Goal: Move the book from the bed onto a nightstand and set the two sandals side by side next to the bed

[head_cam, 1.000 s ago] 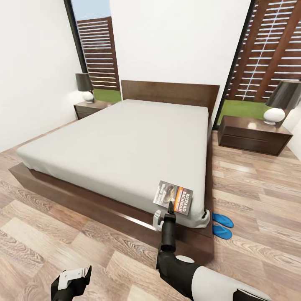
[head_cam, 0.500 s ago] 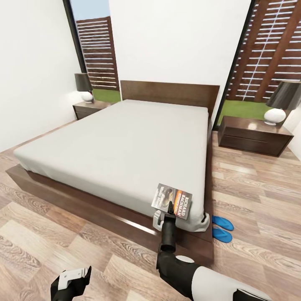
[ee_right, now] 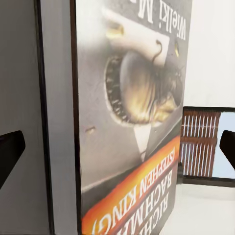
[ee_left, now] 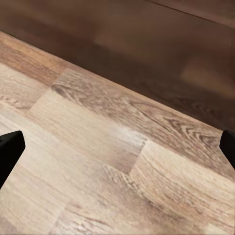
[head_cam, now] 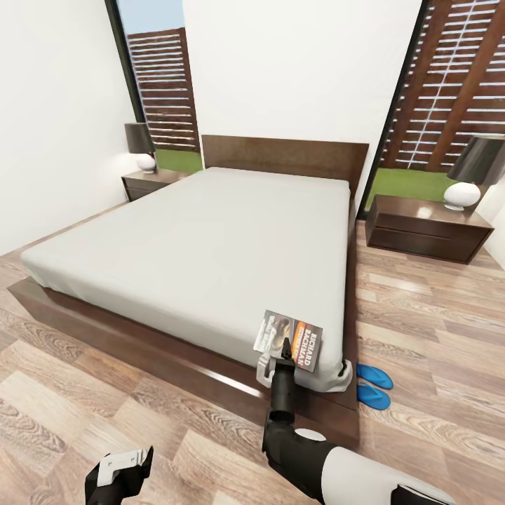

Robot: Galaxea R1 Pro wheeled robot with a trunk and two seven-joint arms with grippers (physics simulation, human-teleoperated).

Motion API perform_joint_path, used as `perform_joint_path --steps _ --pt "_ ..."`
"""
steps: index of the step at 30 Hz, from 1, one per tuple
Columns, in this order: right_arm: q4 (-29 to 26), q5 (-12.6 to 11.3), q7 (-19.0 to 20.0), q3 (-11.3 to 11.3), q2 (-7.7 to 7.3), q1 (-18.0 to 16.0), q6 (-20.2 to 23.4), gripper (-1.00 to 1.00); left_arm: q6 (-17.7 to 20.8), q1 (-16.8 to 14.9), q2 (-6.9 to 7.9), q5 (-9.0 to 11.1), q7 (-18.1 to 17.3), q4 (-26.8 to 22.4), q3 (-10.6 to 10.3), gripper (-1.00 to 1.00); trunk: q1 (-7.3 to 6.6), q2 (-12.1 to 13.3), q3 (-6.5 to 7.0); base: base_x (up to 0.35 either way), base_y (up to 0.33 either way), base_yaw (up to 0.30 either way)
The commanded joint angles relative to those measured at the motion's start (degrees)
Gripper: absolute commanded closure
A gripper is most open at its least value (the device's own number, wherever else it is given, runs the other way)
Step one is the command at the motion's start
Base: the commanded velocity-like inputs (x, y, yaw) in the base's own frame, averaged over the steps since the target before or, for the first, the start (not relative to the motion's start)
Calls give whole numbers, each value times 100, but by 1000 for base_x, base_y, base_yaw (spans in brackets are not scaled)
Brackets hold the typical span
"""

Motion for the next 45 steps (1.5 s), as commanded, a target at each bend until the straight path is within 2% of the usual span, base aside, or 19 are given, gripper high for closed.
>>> perform_joint_path --steps 1,2,23,45 --pt "3 7 -9 21 1 -5 37 -100 -33 -1 8 60 37 -4 -22 -100 0 -2 -4 33 -6 0" --pt "3 7 -9 21 1 -5 37 100 -34 -1 9 60 37 -4 -22 -100 0 -2 -4 21 -4 0" --pt "3 -2 -1 21 1 -5 32 100 -44 -1 8 60 37 -4 -22 -100 0 -2 -4 2 0 0" --pt "3 -2 1 21 1 -5 8 100 21 -1 -4 90 57 -12 -16 -100 -483 881 391 0 0 0"
